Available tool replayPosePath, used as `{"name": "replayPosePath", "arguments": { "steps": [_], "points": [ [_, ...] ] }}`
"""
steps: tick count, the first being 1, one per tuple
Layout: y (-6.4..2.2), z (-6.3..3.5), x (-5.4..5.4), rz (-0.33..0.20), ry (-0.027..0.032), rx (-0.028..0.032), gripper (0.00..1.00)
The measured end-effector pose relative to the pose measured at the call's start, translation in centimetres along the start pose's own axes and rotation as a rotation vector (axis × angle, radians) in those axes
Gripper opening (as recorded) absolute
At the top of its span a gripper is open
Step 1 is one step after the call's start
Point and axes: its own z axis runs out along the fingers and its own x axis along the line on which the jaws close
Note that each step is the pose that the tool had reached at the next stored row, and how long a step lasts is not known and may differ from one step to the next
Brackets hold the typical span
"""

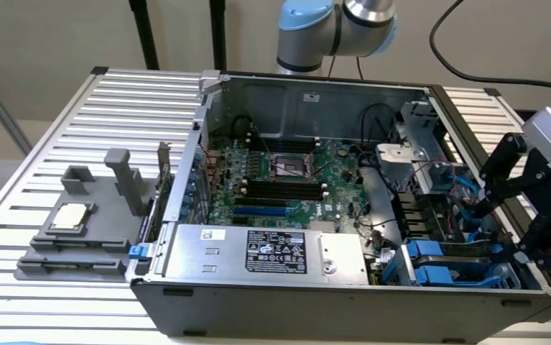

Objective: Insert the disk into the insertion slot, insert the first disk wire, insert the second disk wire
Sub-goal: 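Insert the first disk wire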

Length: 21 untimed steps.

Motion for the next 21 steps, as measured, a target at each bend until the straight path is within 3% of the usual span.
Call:
{"name": "replayPosePath", "arguments": {
  "steps": [4, 16, 18, 21],
  "points": [
    [-0.79, -0.05, 0.14, -0.007, -0.0040, -0.0001, 0.60],
    [-1.00, 0.77, 0.21, -0.039, -0.0003, -0.0015, 0.60],
    [-1.04, 0.78, 0.18, -0.042, -0.0001, -0.0018, 0.58],
    [-1.13, 0.76, 0.15, -0.046, 0.0005, -0.0022, 0.45]
  ]
}}
